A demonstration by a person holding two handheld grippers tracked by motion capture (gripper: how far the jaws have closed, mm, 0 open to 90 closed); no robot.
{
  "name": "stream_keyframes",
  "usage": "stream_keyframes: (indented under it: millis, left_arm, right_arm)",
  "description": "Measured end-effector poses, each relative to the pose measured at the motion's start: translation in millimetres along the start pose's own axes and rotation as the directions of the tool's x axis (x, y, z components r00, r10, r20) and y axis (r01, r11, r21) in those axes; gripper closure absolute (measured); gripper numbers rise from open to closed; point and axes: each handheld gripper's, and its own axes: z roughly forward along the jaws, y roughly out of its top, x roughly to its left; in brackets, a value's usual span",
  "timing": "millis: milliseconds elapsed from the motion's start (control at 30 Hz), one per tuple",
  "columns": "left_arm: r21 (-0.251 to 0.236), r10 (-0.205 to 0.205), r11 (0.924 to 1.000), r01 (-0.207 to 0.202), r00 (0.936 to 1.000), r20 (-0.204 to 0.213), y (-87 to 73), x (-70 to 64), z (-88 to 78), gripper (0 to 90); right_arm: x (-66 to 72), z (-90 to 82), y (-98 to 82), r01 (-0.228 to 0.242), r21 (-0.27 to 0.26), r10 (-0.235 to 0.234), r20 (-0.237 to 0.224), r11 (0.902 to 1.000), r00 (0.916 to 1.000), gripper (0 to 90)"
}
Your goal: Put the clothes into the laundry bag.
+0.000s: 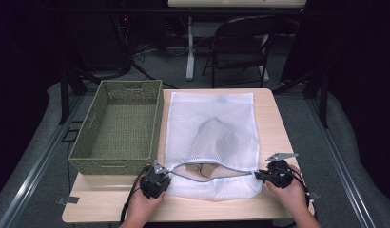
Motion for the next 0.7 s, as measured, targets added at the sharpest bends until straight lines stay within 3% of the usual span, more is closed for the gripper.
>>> stream_keyframes:
  millis: [700]
  left_arm:
    - [-0.001,-0.006,1.0000,0.006,0.9996,0.029,2.4,3.2,-4.2,88.2]
  right_arm:
    - [3.4,-0.7,1.5,0.030,0.001,-0.030,0.014,0.9995,0.9994,81.7]
